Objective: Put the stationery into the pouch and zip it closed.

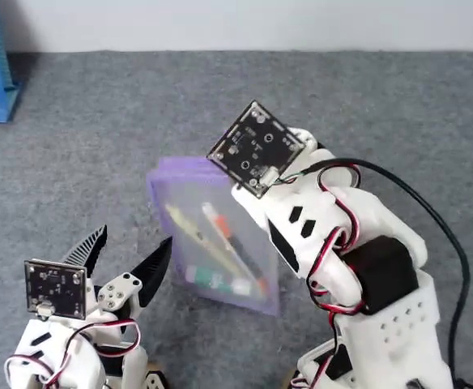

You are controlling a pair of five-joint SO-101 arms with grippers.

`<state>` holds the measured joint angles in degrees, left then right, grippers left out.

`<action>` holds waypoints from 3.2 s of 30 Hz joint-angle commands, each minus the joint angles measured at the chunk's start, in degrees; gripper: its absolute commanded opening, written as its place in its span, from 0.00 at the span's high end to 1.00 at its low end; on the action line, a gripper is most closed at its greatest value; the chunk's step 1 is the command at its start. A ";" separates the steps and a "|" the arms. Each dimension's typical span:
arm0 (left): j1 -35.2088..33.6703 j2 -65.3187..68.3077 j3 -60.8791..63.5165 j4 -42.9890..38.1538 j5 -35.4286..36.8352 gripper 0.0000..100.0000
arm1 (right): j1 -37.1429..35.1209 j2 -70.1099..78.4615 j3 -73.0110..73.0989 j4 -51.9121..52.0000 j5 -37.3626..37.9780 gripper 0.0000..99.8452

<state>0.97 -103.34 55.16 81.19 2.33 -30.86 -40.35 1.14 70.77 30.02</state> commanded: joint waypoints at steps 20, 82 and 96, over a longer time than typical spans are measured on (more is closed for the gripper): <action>12.40 0.62 -8.57 5.80 -2.73 0.68 | -12.09 -24.48 -0.44 21.93 3.96 0.99; 38.33 0.53 -9.36 6.86 -7.65 0.99 | 13.41 -40.22 17.49 13.49 3.96 0.99; 33.41 0.53 -10.51 7.74 -8.09 0.99 | 35.82 -40.31 30.51 0.84 10.11 0.99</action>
<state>35.34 -103.43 47.43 88.57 -5.14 2.46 -80.62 31.91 73.49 39.08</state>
